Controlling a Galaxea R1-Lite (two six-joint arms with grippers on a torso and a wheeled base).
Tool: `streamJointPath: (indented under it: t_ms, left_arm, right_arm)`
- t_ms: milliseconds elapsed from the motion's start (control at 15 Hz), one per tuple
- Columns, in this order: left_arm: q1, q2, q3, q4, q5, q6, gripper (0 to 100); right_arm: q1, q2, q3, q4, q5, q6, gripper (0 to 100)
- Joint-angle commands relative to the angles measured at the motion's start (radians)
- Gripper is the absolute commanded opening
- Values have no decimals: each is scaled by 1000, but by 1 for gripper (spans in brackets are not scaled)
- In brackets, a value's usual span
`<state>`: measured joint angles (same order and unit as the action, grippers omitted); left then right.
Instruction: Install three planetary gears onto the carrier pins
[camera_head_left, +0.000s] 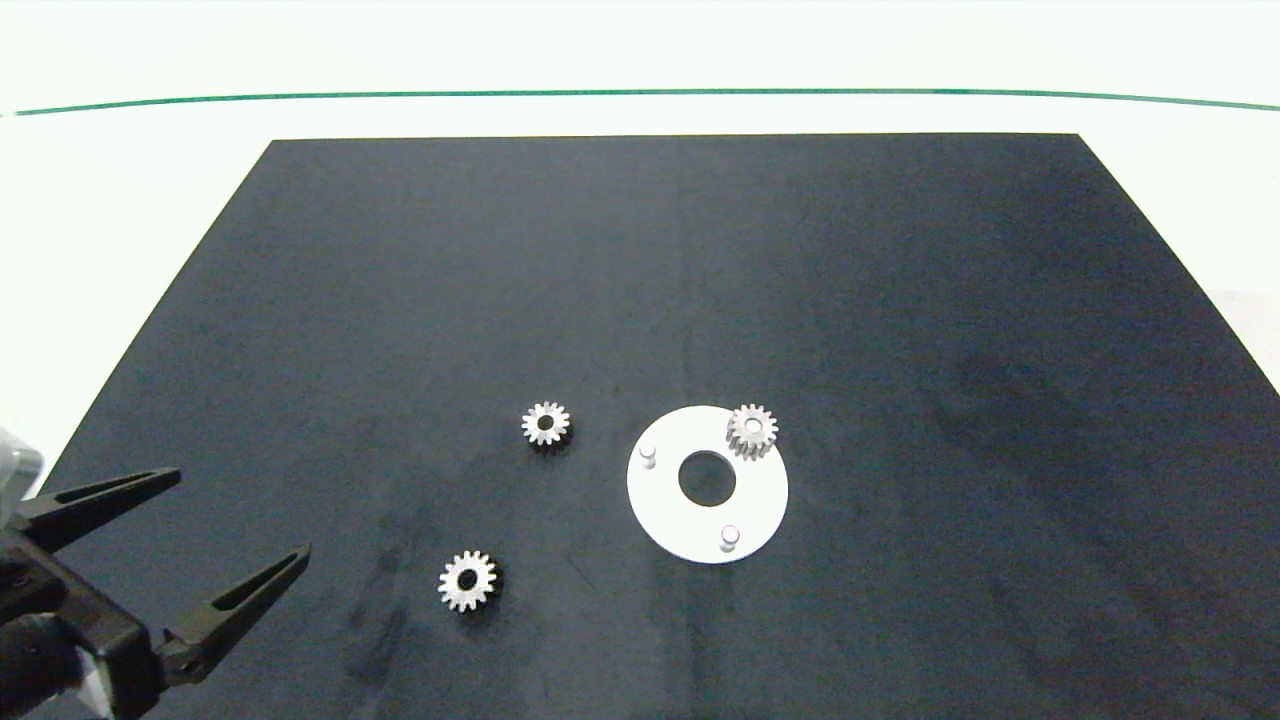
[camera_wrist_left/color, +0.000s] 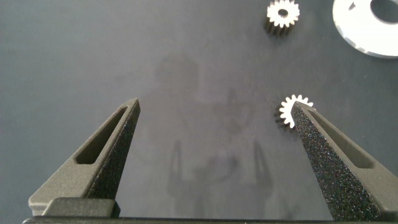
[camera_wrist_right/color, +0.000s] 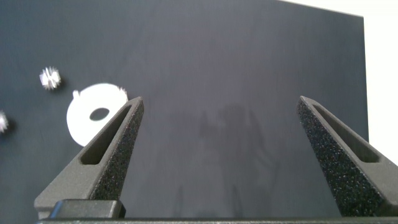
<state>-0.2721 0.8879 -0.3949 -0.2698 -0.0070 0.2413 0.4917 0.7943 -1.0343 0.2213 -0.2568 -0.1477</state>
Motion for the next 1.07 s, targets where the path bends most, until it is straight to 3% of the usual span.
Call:
streamJointPath:
  t_ms: [67, 267, 400, 533, 667, 867, 1067]
  left_arm:
    - [-70, 111, -19, -8, -7, 4, 100]
    - [-99, 120, 37, -9, -5, 7, 100]
    - [-148, 120, 54, -11, 2, 13, 100]
    - [-148, 121, 57, -11, 4, 13, 100]
    - [-145, 120, 53, -11, 2, 12, 100]
    - [-150, 129, 64, -9, 1, 12, 100]
    - [-167, 164, 68, -11, 4, 7, 100]
  right_arm:
    - [10, 109, -63, 7, -1, 3, 100]
    - [10, 68, -30, 15, -1, -3, 100]
    - [7, 43, -29, 66, -1, -3, 100]
    - [8, 36, -15, 190, 2, 10, 100]
    - [10, 39, 71, 219, 11, 51, 100]
    - [10, 37, 123, 240, 45, 43, 100]
    - [10, 26, 120, 329, 45, 25, 100]
